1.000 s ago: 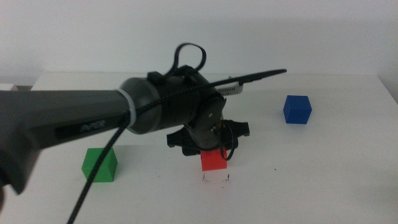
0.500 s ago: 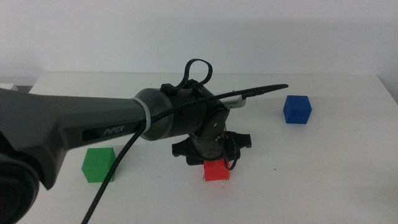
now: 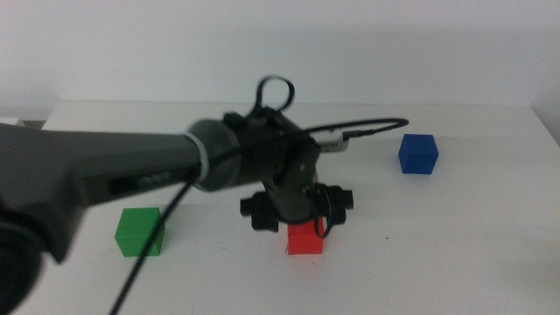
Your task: Stack red cubes first, then green, then blue cubes in a specific spot.
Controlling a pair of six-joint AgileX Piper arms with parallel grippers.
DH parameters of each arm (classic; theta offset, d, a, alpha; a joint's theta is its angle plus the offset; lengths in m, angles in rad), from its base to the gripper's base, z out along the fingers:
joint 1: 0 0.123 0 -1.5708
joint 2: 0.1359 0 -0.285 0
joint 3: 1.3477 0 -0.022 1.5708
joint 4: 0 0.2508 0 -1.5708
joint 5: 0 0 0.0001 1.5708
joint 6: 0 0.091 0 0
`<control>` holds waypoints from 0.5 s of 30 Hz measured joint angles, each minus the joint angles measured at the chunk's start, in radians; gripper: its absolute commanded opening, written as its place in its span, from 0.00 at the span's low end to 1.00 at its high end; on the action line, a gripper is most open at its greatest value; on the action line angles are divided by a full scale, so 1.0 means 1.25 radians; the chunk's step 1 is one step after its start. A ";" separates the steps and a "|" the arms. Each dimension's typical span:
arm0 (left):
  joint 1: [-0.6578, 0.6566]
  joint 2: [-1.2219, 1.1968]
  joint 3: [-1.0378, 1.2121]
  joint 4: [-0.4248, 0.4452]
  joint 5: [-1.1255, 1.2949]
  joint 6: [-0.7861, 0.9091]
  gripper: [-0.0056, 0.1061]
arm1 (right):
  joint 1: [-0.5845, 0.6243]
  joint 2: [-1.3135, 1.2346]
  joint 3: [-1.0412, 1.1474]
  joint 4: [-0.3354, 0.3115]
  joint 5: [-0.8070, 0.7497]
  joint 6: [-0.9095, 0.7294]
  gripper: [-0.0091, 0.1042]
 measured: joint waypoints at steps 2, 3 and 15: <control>0.010 -0.035 -0.012 -0.007 0.040 0.048 0.89 | 0.000 0.000 0.000 0.000 0.000 0.000 0.90; 0.016 -0.062 -0.016 -0.007 0.058 0.068 0.89 | 0.000 0.000 0.000 0.000 0.000 0.000 0.90; 0.281 -0.415 0.154 0.031 0.297 0.251 0.89 | 0.000 0.000 0.000 0.000 0.000 0.000 0.90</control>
